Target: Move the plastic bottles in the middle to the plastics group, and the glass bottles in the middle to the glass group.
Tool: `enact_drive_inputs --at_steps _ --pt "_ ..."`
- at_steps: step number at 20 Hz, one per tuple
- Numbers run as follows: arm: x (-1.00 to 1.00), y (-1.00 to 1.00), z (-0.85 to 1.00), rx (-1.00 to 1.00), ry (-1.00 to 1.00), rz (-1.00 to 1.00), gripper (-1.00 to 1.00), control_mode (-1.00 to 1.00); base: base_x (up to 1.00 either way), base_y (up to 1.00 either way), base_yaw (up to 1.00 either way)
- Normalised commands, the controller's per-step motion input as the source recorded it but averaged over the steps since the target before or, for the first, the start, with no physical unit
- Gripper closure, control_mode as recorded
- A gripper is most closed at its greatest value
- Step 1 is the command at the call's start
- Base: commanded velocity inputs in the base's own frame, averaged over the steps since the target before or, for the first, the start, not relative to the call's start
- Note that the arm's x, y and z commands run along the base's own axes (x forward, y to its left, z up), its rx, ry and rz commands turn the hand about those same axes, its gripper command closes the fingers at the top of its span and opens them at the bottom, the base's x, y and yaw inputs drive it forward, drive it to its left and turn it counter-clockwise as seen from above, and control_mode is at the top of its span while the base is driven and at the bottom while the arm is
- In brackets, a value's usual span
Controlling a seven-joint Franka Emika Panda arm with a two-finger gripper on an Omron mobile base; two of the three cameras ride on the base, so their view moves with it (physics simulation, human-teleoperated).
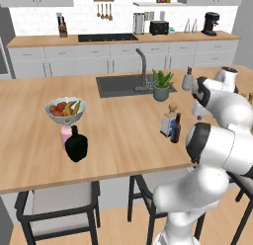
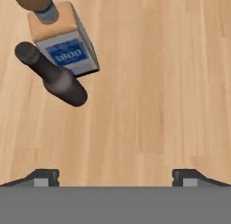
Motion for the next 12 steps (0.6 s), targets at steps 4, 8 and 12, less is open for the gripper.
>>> enact_drive_inputs --at_steps 4,8,12 --pt "0.17 0.61 0.14 0.03 0.01 0.25 -1.00 -1.00 0.00 0.00 0.00" --pt "0.04 0.72 0.02 0.04 0.02 0.18 -1.00 -1.00 0.00 0.00 0.00" --pt "0.15 0.64 -0.01 -0.02 0.00 0.04 -1.00 -1.00 0.00 0.00 0.00"
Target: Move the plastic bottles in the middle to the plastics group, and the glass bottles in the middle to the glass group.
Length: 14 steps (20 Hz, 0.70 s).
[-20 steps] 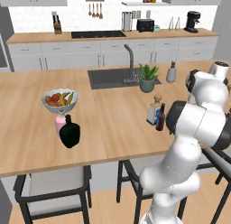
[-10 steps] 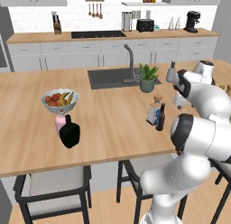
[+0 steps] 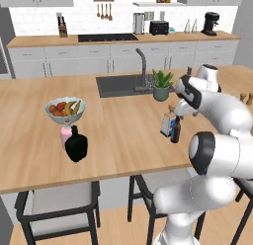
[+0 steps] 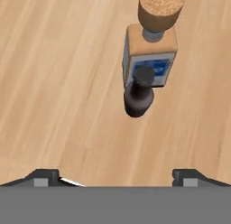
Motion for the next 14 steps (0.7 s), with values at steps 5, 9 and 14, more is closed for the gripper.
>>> enact_drive_inputs --at_steps 5,9,14 --pt "0.33 0.13 -0.08 -0.07 0.00 0.00 -1.00 -1.00 0.00 0.00 0.00" --pt "0.37 0.00 -0.22 -0.12 0.00 0.00 -1.00 -1.00 0.00 0.00 0.00" --pt "0.29 -0.02 -0.11 0.00 0.02 0.00 -1.00 -1.00 0.00 0.00 0.00"
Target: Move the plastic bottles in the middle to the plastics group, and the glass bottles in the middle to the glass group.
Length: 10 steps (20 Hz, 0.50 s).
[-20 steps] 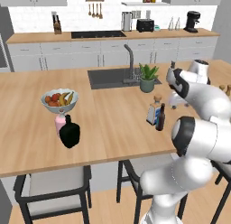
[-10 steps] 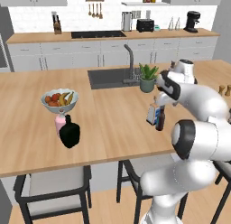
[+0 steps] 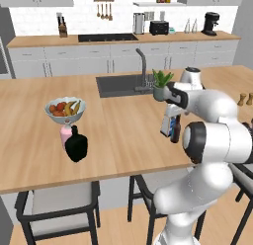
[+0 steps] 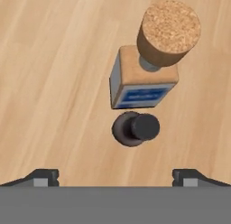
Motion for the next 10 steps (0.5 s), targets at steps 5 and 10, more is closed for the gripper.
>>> enact_drive_inputs --at_steps 5,10 --pt "0.26 -0.09 -0.15 0.00 0.00 0.00 -1.00 -1.00 0.00 0.00 0.00" --pt "0.18 -0.24 -0.10 0.00 0.00 0.00 -1.00 -1.00 0.00 0.00 0.00"
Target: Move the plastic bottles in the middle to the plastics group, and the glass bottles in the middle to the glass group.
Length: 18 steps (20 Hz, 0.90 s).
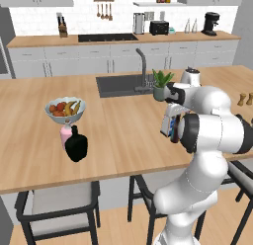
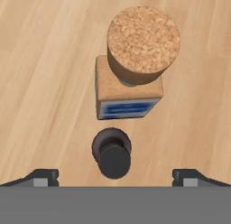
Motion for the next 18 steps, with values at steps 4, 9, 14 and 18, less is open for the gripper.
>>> enact_drive_inputs --at_steps 4,9,14,18 --pt "0.00 -0.03 -0.09 0.00 0.00 0.00 -1.00 -1.00 0.00 0.00 0.00" --pt "0.10 0.26 -0.17 0.00 0.00 0.00 -1.00 -1.00 0.00 0.00 0.00" --pt "0.11 0.18 -0.15 0.00 0.00 0.00 -1.00 -1.00 0.00 0.00 0.00" --pt "-0.01 0.01 -0.10 0.00 0.00 0.00 -1.00 -1.00 0.00 0.00 0.00"
